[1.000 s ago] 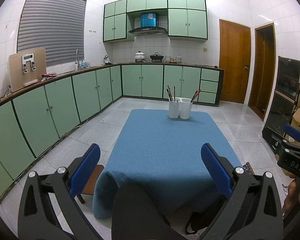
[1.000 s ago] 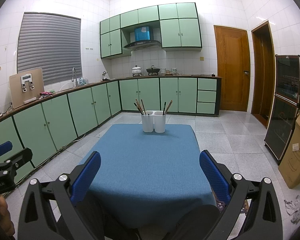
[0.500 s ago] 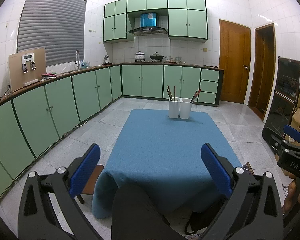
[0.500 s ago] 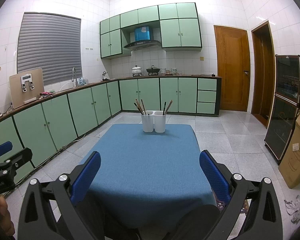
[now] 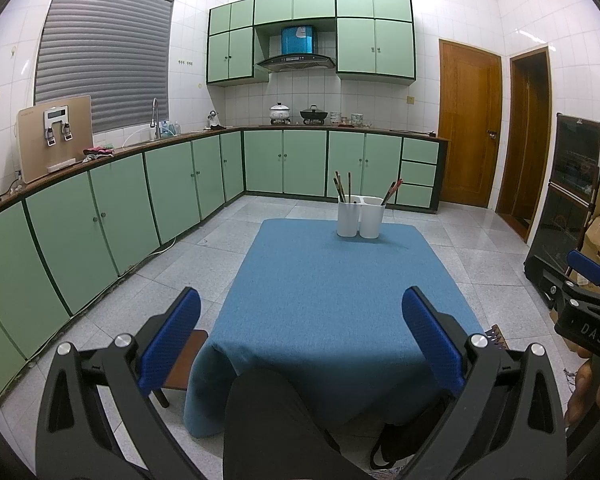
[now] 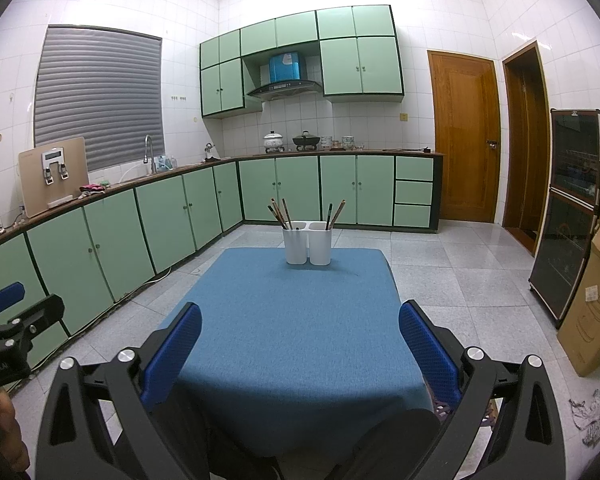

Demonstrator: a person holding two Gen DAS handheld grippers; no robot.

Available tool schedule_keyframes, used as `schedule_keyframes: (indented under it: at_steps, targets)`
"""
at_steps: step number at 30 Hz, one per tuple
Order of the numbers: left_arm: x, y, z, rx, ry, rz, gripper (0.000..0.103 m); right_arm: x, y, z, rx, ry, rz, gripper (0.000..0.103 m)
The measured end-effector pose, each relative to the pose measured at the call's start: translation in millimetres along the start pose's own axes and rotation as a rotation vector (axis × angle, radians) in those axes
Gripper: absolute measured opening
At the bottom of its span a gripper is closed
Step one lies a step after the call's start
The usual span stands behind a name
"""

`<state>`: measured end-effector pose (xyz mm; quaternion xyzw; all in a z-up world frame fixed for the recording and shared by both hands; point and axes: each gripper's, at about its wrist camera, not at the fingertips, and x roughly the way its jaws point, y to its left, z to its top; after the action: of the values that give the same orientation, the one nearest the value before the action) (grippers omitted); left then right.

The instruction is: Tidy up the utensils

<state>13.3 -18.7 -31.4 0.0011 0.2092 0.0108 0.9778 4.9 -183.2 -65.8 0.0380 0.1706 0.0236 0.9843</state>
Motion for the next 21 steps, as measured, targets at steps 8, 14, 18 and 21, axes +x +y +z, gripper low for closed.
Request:
schedule_keyframes:
  at_steps: [8, 14, 18, 21]
  targets:
    - [0.0, 0.1, -0.1, 0.0, 0.0, 0.0, 0.098, 0.2, -0.3, 0.2, 0.0, 0.0, 0.0, 0.097]
    - [0.0, 0.1, 0.0, 0.0, -0.001, 0.0, 0.098, 0.3, 0.1, -0.2, -0.001, 0.0, -0.002, 0.097]
    - [-0.1, 0.3, 0.0, 0.0, 0.0, 0.0, 0.098, 0.5, 0.6, -0.7, -0.001, 0.001, -0.002, 0.097]
    - [-0.2, 0.3, 0.1, 0.0, 0.0, 0.0, 0.098, 0.3, 0.4, -0.5, -0.001, 0.0, -0.001, 0.097]
